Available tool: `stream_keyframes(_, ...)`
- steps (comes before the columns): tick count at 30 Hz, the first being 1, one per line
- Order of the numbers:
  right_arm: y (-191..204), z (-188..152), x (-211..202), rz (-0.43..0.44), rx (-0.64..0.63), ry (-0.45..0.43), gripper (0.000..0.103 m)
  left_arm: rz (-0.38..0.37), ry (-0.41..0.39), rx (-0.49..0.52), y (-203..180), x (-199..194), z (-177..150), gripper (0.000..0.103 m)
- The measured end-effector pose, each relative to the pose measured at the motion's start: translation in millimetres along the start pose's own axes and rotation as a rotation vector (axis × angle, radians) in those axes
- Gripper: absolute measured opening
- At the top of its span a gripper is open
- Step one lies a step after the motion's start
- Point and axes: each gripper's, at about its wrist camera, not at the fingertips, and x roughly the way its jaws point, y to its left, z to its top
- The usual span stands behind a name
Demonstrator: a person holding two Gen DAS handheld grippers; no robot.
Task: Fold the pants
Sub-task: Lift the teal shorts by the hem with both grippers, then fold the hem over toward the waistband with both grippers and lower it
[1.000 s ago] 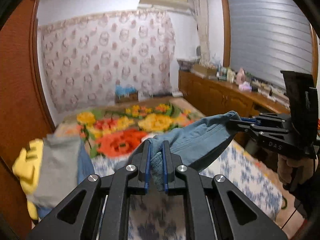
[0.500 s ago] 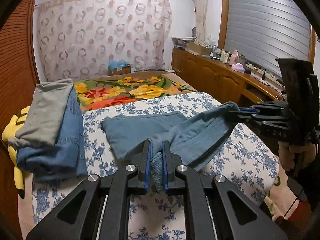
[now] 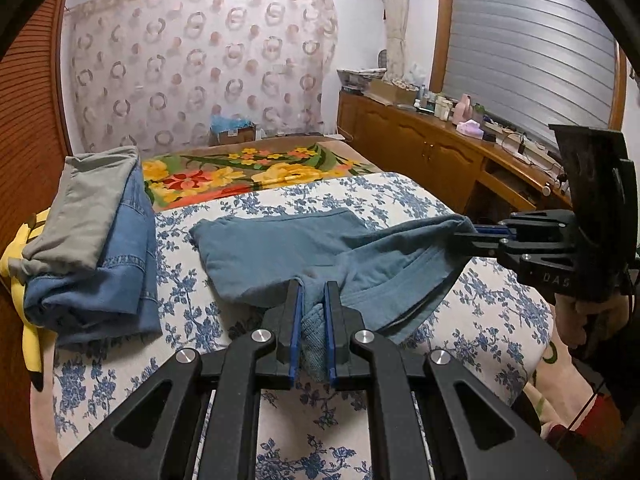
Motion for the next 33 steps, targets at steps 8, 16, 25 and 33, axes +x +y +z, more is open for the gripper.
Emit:
stream_keyframes(8, 5.3, -20.1, -1.2, 0.022, 0.037, 0.021, 0.010, 0.004, 0.014, -0.003, -8.8, -2.2, -22.4, 0.011)
stream_keyframes(16, 3.5, -48.9, -4.2, 0.058, 0.111, 0.046, 0.010, -0.028, 0.047, -0.057, -8.5, -4.7, -50.3, 0.011)
stream_keyframes(25, 5.8, -65.4, -14.7, 0.074, 0.146, 0.060, 0.010, -0.045, 0.077, -0.068, -14.1, -8.7, -69.0, 0.011)
stream_keyframes(33, 21.0, -90.9, -16.2, 0.024, 0.132, 0.091, 0.010, -0.049, 0.132, -0.065, -25.0, -4.2, -95.3, 0.011)
